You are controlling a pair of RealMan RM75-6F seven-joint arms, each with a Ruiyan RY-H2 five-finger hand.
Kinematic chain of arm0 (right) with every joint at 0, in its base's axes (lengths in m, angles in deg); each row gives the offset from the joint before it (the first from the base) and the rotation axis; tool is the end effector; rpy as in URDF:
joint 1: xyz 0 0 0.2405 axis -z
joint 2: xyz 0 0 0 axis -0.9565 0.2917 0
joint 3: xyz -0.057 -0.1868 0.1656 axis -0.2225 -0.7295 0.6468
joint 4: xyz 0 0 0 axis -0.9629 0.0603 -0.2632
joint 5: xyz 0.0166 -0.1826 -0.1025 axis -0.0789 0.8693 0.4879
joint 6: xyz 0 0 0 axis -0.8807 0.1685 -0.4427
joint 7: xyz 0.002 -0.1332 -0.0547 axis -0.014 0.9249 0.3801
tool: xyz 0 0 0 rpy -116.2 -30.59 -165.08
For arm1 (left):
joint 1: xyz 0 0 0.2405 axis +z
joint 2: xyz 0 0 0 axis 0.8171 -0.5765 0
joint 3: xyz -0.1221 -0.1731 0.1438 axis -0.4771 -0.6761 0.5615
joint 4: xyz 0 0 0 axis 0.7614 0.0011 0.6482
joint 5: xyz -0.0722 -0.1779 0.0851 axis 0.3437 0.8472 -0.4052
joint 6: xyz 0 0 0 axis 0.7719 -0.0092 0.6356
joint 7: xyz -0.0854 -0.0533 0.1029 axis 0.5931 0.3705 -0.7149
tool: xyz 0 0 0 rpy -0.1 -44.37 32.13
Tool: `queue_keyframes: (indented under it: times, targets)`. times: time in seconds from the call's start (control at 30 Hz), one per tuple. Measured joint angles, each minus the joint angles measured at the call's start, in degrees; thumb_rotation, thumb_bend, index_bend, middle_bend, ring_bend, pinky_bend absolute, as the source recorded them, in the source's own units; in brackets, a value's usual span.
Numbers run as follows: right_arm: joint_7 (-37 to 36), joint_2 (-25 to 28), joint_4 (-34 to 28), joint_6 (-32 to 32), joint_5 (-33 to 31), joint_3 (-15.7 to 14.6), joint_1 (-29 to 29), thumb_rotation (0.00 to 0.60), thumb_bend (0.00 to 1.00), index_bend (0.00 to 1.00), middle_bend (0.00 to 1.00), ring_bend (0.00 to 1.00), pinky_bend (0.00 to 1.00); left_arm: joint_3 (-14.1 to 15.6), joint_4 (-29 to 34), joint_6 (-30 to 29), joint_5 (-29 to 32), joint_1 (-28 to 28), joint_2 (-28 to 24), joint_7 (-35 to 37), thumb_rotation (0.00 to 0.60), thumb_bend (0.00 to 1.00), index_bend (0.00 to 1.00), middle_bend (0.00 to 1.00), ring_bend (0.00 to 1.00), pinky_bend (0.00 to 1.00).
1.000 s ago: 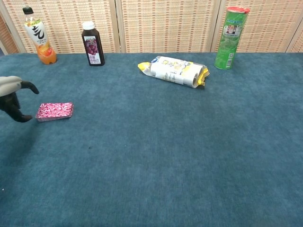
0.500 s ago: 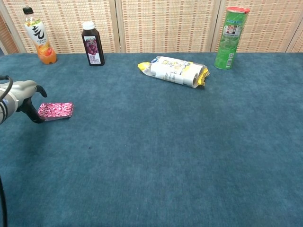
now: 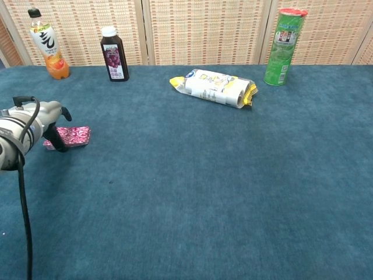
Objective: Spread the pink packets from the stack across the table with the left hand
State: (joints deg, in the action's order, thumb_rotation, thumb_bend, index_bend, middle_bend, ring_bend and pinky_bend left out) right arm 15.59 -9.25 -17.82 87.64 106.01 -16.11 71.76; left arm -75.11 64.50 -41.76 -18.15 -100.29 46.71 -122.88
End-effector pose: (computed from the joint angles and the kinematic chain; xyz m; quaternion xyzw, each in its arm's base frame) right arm -0.3040 -0.1635 0.2092 0.5687 -0.3444 0.4810 0.5714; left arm -0.1800 0.3583 -0.0273 -0.5610 -0.5020 -0.1558 0.6395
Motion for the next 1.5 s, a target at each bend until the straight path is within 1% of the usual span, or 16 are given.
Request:
queue_keyframes:
  times: [0.3,0.47,0.57,0.67,1.0,1.13,1.27,1.33,1.43,1.5]
  targets:
    - [0.1,0.0,-0.1,-0.2,0.0,0.0,0.0,0.600,0.43,0.95,0.78,0.88,1.00,0.6,-3.0,1.8,0.0,0.1,0.3,0.3,0.600,0.35,0.23,1.00,1.00,1.00]
    - [0.4,0.0,-0.1,-0.4,0.0,-0.1,-0.1,0.600,0.43,0.95,0.78,0.88,1.00,0.6,-3.7,2.4,-0.3,0.2,0.5,1.0,0.600,0.35,0.25,1.00,1.00,1.00]
    - [0.4,0.0,-0.2,-0.4,0.0,-0.1,-0.1,0.600,0.43,0.95,0.78,0.88,1.00,0.6,-4.1,2.6,-0.7,0.3,0.7,1.5,0.600,0.34,0.27,1.00,1.00,1.00]
    - [0.3,0.0,-0.2,-0.4,0.0,0.0,-0.1,0.600,0.43,0.95,0.78,0.88,1.00,0.6,-4.3,2.6,-1.2,0.3,0.9,2.0,0.600,0.34,0.32,1.00,1.00,1.00]
    - [0.3,0.1,-0.2,-0.7,0.1,-0.2,-0.2,0.600,0.43,0.95,0.78,0.88,1.00,0.9,-4.1,2.1,-3.5,0.9,1.1,3.8,0.600,0.35,0.57,1.00,1.00,1.00]
    - [0.5,0.0,-0.2,-0.9,0.1,-0.1,-0.3,0.600,0.43,0.95,0.78,0.88,1.00,1.2,-2.2,1.5,-4.7,1.5,0.0,4.4,0.600,0.35,0.63,1.00,1.00,1.00]
    - [0.8,-0.2,-0.2,-0.9,0.2,-0.2,-0.3,0.600,0.43,0.95,0.78,0.88,1.00,1.9,1.8,0.6,-6.2,2.8,-2.2,5.0,0.600,0.35,0.64,1.00,1.00,1.00]
    - [1.0,-0.2,-0.2,-0.9,0.2,-0.3,-0.3,0.600,0.43,0.95,0.78,0.88,1.00,2.7,4.8,0.0,-7.3,3.9,-4.0,5.8,0.600,0.35,0.64,1.00,1.00,1.00]
    - [1.3,-0.4,-0.2,-1.1,0.3,-0.3,-0.4,0.600,0.43,0.95,0.78,0.88,1.00,4.7,9.7,-1.3,-10.0,6.5,-7.2,7.5,0.600,0.35,0.64,1.00,1.00,1.00]
    - [1.4,-0.4,-0.2,-1.2,0.4,-0.4,-0.4,0.600,0.43,0.95,0.78,0.88,1.00,6.9,12.6,-2.3,-12.6,9.0,-9.6,9.4,0.600,0.35,0.64,1.00,1.00,1.00]
